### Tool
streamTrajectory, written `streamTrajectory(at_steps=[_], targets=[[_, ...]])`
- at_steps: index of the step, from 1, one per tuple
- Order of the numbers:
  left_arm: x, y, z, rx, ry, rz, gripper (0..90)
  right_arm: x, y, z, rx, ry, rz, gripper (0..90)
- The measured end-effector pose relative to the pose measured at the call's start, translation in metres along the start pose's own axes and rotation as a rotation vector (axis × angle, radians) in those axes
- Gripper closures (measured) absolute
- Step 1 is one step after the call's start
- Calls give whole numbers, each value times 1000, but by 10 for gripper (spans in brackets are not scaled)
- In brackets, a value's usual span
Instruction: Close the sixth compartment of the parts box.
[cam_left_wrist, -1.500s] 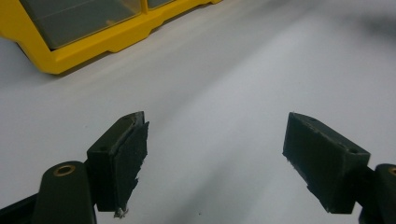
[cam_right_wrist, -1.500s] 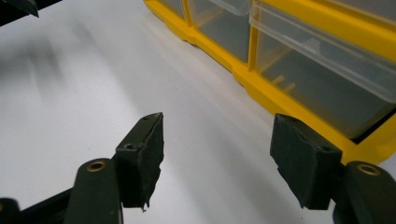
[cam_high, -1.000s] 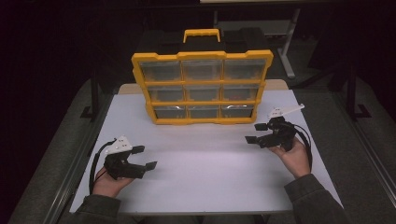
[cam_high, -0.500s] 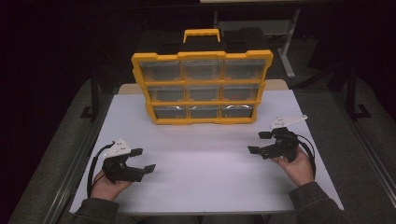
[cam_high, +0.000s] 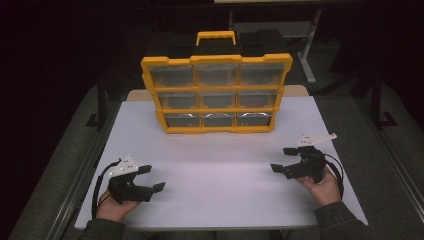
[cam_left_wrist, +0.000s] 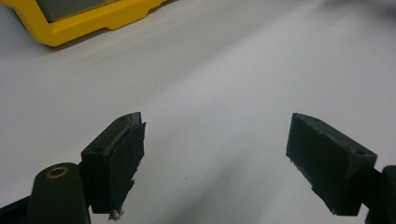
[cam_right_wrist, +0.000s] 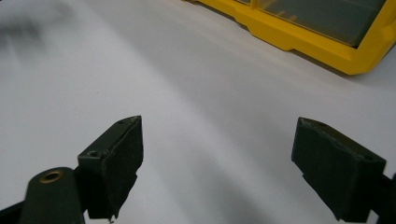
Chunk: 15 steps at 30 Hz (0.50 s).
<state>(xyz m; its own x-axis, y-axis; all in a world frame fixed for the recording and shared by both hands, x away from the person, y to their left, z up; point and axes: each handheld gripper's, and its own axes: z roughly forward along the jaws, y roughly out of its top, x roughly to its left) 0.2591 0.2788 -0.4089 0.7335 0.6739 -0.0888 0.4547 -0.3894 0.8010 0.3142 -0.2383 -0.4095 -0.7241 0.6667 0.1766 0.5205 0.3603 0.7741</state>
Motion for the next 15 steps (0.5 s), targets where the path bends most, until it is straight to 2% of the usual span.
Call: streamTrajectory(at_steps=[2, 7, 10, 11, 15], targets=[[-1, -3, -1, 0, 1, 9, 190, 0, -2, 0, 2, 0, 2, 155], [-2, -9, -1, -3, 2, -12, 191, -2, -8, -2, 11, -3, 17, 155], [-2, -12, -1, 2, 7, -1, 191, -2, -10, -5, -4, -5, 16, 154], [-2, -12, -1, -3, 5, -13, 191, -2, -10, -5, -4, -5, 16, 154], [-3, -13, -3, -5, 12, -3, 191, -1, -14, -6, -9, -3, 17, 153]])
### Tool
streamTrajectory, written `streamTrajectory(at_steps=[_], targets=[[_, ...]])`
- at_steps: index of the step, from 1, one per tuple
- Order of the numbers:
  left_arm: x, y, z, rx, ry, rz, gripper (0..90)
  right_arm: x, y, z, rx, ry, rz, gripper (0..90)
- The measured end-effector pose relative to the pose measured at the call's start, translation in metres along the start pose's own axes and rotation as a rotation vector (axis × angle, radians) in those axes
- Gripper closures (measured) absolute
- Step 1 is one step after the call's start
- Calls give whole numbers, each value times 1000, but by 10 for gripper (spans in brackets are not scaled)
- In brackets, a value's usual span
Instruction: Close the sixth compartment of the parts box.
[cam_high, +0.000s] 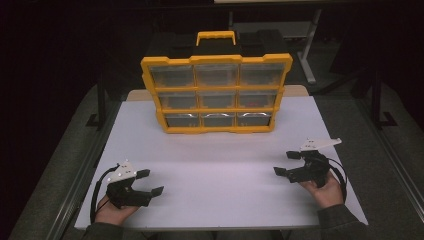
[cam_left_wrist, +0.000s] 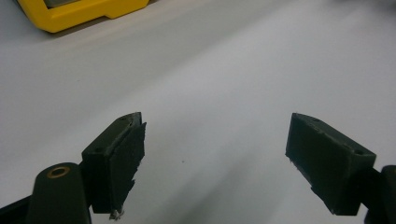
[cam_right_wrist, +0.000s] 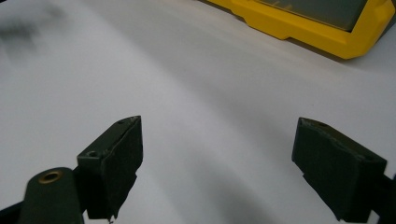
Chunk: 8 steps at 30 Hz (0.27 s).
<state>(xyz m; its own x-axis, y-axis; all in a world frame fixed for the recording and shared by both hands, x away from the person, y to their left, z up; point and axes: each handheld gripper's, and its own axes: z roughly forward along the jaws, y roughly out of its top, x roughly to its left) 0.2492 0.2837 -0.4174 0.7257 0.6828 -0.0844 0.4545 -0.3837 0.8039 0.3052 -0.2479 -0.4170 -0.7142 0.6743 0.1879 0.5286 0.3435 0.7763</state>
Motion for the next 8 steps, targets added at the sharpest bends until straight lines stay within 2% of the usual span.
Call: streamTrajectory(at_steps=[8], targets=[[1, -1, 0, -1, 2, -6, 189, 1, -3, 1, 7, 2, -4, 152]])
